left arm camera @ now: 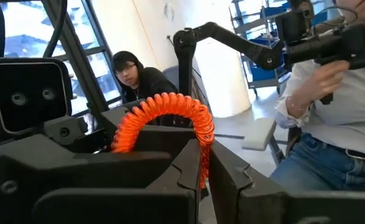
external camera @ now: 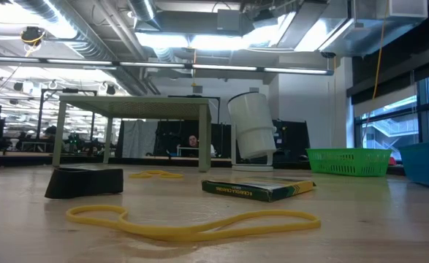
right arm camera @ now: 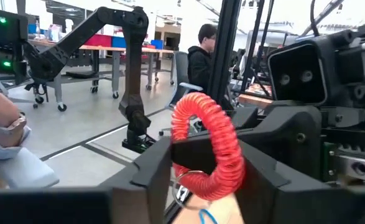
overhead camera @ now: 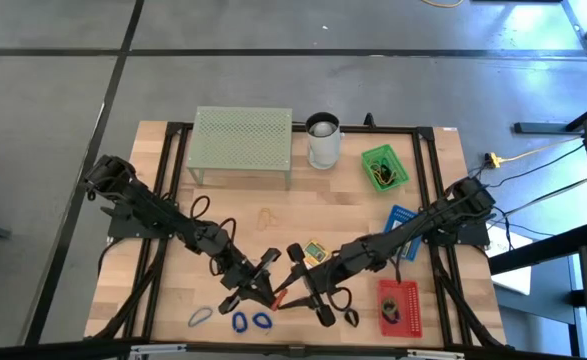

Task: Pick & Place Office Desk Supplies
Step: Put the orange spiral keychain into the red bin

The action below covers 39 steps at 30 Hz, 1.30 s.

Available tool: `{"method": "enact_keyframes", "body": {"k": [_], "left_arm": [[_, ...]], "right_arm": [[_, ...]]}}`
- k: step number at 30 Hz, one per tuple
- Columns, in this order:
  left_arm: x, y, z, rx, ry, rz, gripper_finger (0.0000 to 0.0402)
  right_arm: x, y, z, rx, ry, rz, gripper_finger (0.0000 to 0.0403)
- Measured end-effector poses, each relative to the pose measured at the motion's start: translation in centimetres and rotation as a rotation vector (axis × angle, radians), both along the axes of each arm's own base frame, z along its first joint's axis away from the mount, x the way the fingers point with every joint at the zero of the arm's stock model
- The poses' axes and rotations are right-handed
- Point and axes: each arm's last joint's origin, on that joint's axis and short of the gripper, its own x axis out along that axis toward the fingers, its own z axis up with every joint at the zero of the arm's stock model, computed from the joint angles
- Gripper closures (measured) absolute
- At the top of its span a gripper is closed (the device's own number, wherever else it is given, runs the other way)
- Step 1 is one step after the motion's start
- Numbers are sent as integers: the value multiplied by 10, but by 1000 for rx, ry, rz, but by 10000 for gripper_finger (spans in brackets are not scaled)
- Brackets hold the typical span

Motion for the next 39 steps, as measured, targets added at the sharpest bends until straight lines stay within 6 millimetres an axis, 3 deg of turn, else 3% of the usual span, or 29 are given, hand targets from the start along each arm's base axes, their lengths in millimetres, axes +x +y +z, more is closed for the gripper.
{"method": "enact_keyframes", "body": {"k": [8,15,21,25,29,34,39], "left_arm": [[0,0,-1,3,5,-12,387],[0,0,-1,-83,83,-18,353],[1,1,-2,-115,122,48,308],[4,5,-6,-118,150,189,287],[6,10,-10,-109,185,364,277],[8,16,-16,-87,223,578,277],[8,19,-20,-93,252,690,277]], "right_arm": [[-1,1,0,1,2,13,383],[-1,1,0,39,31,13,377],[-13,-7,13,65,187,-50,391],[-33,-12,23,127,398,-133,385],[-61,-6,21,209,645,-240,376],[-100,19,27,351,815,-253,386],[-142,49,19,372,992,-228,386]]}}
